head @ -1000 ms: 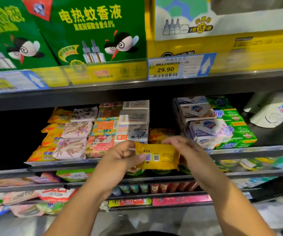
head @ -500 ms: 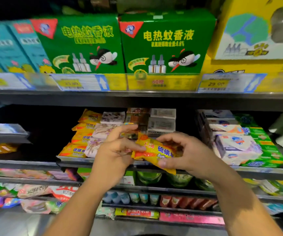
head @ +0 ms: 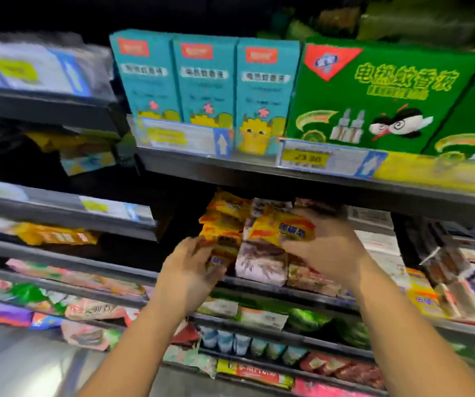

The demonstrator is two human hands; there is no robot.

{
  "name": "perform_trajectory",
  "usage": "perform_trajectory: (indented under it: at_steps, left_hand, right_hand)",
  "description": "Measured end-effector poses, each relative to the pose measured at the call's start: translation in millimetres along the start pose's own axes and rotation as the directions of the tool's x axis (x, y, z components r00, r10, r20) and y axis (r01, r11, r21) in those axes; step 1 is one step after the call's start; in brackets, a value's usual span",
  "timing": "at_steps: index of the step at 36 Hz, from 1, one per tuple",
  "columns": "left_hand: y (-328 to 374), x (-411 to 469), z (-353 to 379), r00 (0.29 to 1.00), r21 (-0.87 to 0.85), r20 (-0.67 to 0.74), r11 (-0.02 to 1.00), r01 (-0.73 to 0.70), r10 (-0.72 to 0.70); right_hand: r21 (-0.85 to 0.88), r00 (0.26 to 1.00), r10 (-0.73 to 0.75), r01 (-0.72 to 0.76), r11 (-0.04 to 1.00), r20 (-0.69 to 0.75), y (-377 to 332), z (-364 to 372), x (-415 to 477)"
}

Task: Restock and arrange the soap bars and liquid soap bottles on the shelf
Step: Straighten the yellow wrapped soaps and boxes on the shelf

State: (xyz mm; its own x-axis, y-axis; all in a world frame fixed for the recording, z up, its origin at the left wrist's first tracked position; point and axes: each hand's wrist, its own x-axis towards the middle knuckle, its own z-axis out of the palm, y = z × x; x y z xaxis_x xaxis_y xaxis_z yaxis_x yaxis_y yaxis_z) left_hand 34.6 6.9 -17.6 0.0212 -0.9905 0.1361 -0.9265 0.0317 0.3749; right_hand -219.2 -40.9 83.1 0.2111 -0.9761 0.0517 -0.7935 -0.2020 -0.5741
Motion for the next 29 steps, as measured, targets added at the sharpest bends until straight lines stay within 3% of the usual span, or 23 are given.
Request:
perform_trajectory:
  at_steps: [4, 5, 7, 10, 13, 16, 20, 29]
  left_hand:
    - [-12, 4, 3, 0.985, 0.108, 0.172, 0.994, -0.029, 0.01]
    - [-14, 3, 5, 0.982, 0.099, 0.188, 0.995, -0.022, 0.003]
    - [-13, 1, 8, 0.984, 0.116, 0.178, 0.992, -0.042, 0.021]
    - [-11, -1, 7, 0.973, 0.193, 0.232, 0.979, -0.063, 0.017]
    - [-13, 0, 1, 0.968, 0.191, 0.251, 0.979, -0.075, 0.025]
    - [-12, 3, -8, 0.951, 0.214, 0.306, 0.972, -0.098, 0.028]
    - [-9, 12, -17, 0.908, 0.239, 0.418, 0.963, -0.124, 0.013]
    - [-21, 13, -13, 0.904, 0.181, 0.424, 0.972, -0.151, 0.061]
  right_hand:
    - [-0.266, 0.993, -0.025, 0.056, 0.962, 0.117, -12, 28, 32]
    - [-0.279, 0.981, -0.04, 0.093, 0.956, 0.191, -12, 35, 39]
    - [-0.324, 0.982, -0.025, 0.086, 0.942, 0.189, -11, 50, 56]
    - [-0.28, 0.984, 0.12, -0.081, 0.957, 0.128, -39, 60, 72]
    - [-0.308, 0.963, 0.153, -0.079, 0.948, 0.223, -65, 68, 75]
    - [-0.338, 0.984, 0.087, -0.03, 0.941, 0.156, -69, 85, 87]
    - [-0.417, 0.967, 0.137, -0.036, 0.908, 0.215, -68, 107, 90]
    - [-0.399, 0.971, 0.139, -0.051, 0.916, 0.196, -68, 112, 89]
